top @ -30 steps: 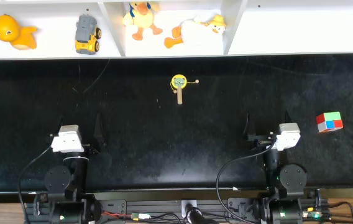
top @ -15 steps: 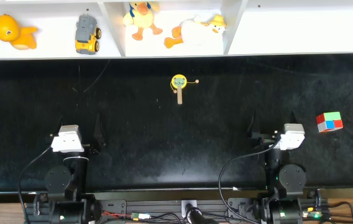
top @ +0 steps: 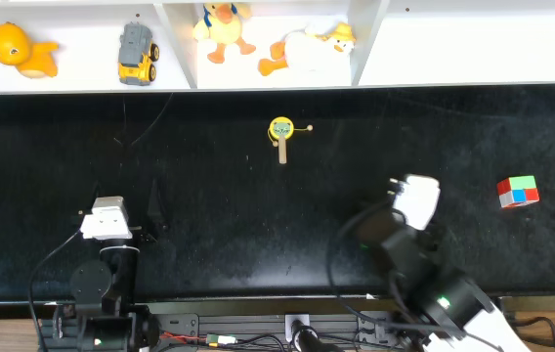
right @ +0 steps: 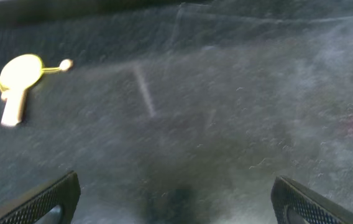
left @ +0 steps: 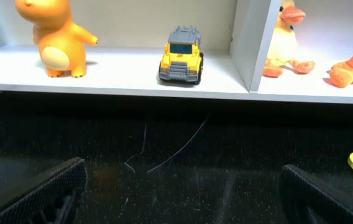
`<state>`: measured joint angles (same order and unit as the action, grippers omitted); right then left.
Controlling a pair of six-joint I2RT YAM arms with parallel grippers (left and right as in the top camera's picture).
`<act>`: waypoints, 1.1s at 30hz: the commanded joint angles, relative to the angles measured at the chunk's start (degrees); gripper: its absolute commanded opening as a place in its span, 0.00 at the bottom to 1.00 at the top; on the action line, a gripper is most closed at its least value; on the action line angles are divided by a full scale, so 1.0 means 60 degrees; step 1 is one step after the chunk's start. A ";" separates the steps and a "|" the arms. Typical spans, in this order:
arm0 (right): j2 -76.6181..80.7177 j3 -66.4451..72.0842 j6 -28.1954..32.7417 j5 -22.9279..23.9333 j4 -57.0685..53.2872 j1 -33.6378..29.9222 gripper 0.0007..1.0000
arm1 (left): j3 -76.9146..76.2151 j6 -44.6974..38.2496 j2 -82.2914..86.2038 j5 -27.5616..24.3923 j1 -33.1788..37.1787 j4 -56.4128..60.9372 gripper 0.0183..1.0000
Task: Store Toys
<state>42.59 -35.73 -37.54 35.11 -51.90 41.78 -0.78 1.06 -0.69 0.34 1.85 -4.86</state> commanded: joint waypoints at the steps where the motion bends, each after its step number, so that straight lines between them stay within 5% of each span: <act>1: 0.1891 -0.1381 -0.1424 -0.0335 -0.0237 0.1100 1.00 | 0.0051 -0.0142 0.0087 0.0109 0.0018 0.0022 1.00; 9: 0.5013 -0.3665 -0.1424 -0.1778 -0.0630 0.1497 1.00 | 0.0051 -0.0142 0.0087 0.0109 0.0018 0.0022 1.00; 17: 0.6921 -0.4459 -0.1461 -0.1173 -0.0437 0.1497 1.00 | 0.0051 -0.0142 0.0087 0.0109 0.0018 0.0022 1.00; 33: 0.9307 -0.4459 -0.1457 -0.0404 0.3082 0.1348 1.00 | 0.0051 -0.0142 0.0087 0.0109 0.0018 0.0022 1.00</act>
<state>97.12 -60.88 -45.84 30.61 -34.41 50.30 -0.78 1.06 -0.69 0.51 1.85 -4.86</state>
